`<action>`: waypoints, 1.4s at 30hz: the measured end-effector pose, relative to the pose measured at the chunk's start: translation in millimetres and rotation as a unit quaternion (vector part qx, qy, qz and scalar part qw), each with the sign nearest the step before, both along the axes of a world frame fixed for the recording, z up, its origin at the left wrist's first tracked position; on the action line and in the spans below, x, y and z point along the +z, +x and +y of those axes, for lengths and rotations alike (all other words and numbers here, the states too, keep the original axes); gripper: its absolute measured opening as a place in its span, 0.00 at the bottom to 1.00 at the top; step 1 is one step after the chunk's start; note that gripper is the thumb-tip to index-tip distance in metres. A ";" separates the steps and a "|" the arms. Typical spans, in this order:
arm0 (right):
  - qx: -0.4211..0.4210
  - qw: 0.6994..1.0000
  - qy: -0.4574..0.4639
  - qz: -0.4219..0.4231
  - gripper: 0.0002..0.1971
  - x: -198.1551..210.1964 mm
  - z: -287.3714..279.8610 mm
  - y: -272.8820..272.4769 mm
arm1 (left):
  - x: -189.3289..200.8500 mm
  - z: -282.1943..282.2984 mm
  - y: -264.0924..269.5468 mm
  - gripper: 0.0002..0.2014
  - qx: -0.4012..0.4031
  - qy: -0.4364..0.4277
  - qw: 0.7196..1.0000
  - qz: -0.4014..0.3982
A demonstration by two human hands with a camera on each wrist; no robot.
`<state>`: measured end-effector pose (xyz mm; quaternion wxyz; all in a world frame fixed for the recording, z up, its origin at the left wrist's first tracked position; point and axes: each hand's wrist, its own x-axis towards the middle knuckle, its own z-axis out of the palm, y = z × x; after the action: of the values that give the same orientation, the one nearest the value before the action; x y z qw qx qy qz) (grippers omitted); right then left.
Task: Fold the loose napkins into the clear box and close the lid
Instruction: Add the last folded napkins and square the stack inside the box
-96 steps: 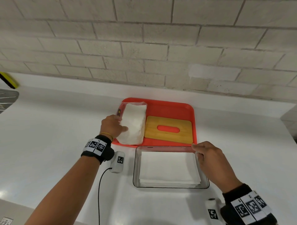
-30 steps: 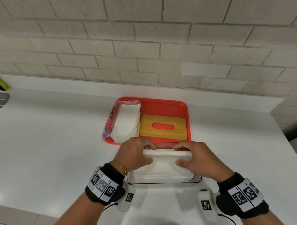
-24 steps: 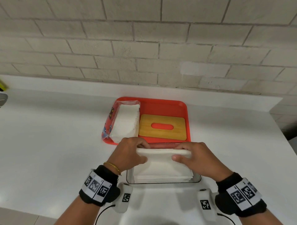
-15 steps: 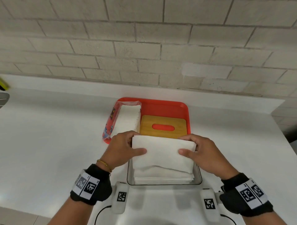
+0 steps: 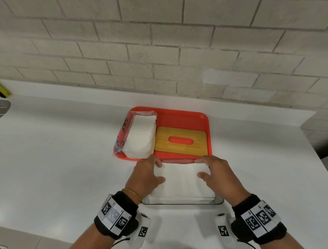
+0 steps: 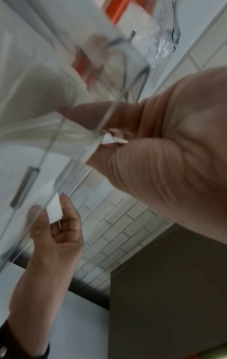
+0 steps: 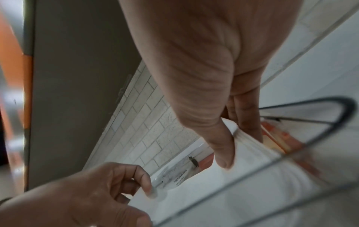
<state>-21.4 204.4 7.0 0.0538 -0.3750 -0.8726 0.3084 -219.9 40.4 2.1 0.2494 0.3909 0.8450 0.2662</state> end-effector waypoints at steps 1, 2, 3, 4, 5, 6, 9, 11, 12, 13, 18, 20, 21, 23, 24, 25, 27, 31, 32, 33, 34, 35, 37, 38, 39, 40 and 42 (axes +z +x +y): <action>0.007 1.000 0.016 -0.008 0.22 -0.8 -0.6 -0.6 | 0.4 -0.1 0.4 0.20 -0.003 -0.004 1.000 0.007; 0.015 0.999 0.033 -0.020 0.23 -1.2 -1.1 -1.1 | 0.8 -0.4 0.4 0.19 -0.005 -0.006 1.000 0.015; 0.021 0.998 0.049 -0.034 0.24 -1.3 -1.8 -1.3 | 1.4 -0.9 0.6 0.19 -0.006 -0.009 1.000 0.023; 0.025 0.997 0.063 -0.042 0.25 -0.6 -2.7 -1.0 | 2.3 -1.7 1.5 0.19 -0.007 -0.011 0.999 0.034; 0.026 0.996 0.078 -0.046 0.26 0.3 -3.6 0.1 | 3.1 -2.7 3.0 0.19 -0.011 -0.015 0.999 0.045; 0.027 0.994 0.095 -0.046 0.26 1.0 -4.6 1.7 | 3.7 -3.6 5.1 0.20 -0.018 -0.019 0.998 0.056; 0.045 0.989 0.131 -0.044 0.29 2.5 -9.6 7.3 | 6.9 -7.1 13.8 0.22 -0.037 -0.039 0.994 0.096; 0.075 0.988 0.120 -0.054 0.27 3.5 -13.2 8.3 | 10.3 -9.0 20.9 0.23 -0.047 -0.049 0.987 0.143; 0.095 0.987 0.115 -0.065 0.25 2.4 -15.1 8.5 | 12.2 -8.9 24.2 0.22 -0.052 -0.040 0.983 0.169; 0.114 0.984 0.110 -0.084 0.23 1.1 -16.6 8.0 | 13.0 -8.2 26.5 0.21 -0.059 -0.024 0.980 0.189; 0.150 0.971 0.103 -0.153 0.22 1.2 -22.8 -1.4 | 3.6 -4.0 23.0 0.17 -0.171 -0.098 0.974 0.112; 0.156 0.970 0.095 -0.162 0.23 2.0 -21.4 -5.2 | -0.2 -5.2 16.3 0.20 -0.221 -0.132 0.962 0.091; 0.155 0.971 0.092 -0.157 0.22 2.5 -19.8 -5.8 | 0.9 -5.5 11.8 0.19 -0.230 -0.117 0.963 0.073; 0.138 0.978 0.096 -0.126 0.20 3.0 -14.5 -4.3 | 10.8 -5.0 -0.1 0.09 -0.226 -0.041 0.973 0.017; 0.121 0.982 0.105 -0.099 0.18 3.8 -11.4 -2.4 | 18.1 -3.9 -9.1 0.05 -0.207 0.007 0.978 0.003; 0.101 0.986 0.114 -0.067 0.16 4.8 -8.3 0.3 | 28.4 -1.9 -18.5 0.03 -0.168 0.049 0.985 0.009; 0.057 0.988 0.143 -0.001 0.15 3.3 -0.8 6.8 | 38.7 2.9 -47.2 0.05 -0.049 0.106 0.993 0.028; -0.011 0.982 0.185 0.041 0.19 -6.0 9.7 15.9 | 37.9 20.0 -105.8 0.12 0.073 -0.016 0.987 0.143; -0.023 0.984 0.175 0.033 0.18 -7.2 10.7 16.8 | 33.3 24.2 -115.6 0.11 0.083 -0.044 0.986 0.135; -0.029 0.986 0.161 0.026 0.18 -8.8 11.4 17.9 | 24.8 27.9 -124.3 0.10 0.090 -0.066 0.986 0.127; -0.030 0.988 0.147 0.024 0.18 -10.0 11.6 18.7 | 16.6 31.5 -130.7 0.11 0.089 -0.088 0.984 0.127; -0.030 0.990 0.138 0.027 0.18 -10.8 11.2 18.9 | 8.3 34.8 -135.0 0.12 0.088 -0.108 0.982 0.127; -0.034 0.990 0.129 0.037 0.18 -11.3 10.6 18.1 | -3.7 40.8 -139.6 0.16 0.088 -0.131 0.979 0.132; -0.036 0.990 0.127 0.040 0.17 -11.8 10.8 17.7 | -7.0 43.3 -140.1 0.19 0.095 -0.140 0.977 0.134; -0.037 0.990 0.127 0.041 0.17 -12.1 11.0 17.2 | -10.5 45.2 -140.8 0.23 0.104 -0.141 0.975 0.137; -0.037 0.990 0.128 0.041 0.16 -12.5 11.3 16.7 | -13.3 46.7 -141.5 0.26 0.113 -0.144 0.973 0.138; -0.036 0.990 0.128 0.040 0.16 -12.8 12.0 16.4 | -18.1 48.8 -144.0 0.30 0.127 -0.136 0.974 0.126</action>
<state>-5.0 216.4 -5.8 0.1476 -0.3832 -0.8881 0.2065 -363.9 89.2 -16.0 0.1564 0.2730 0.9407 0.1267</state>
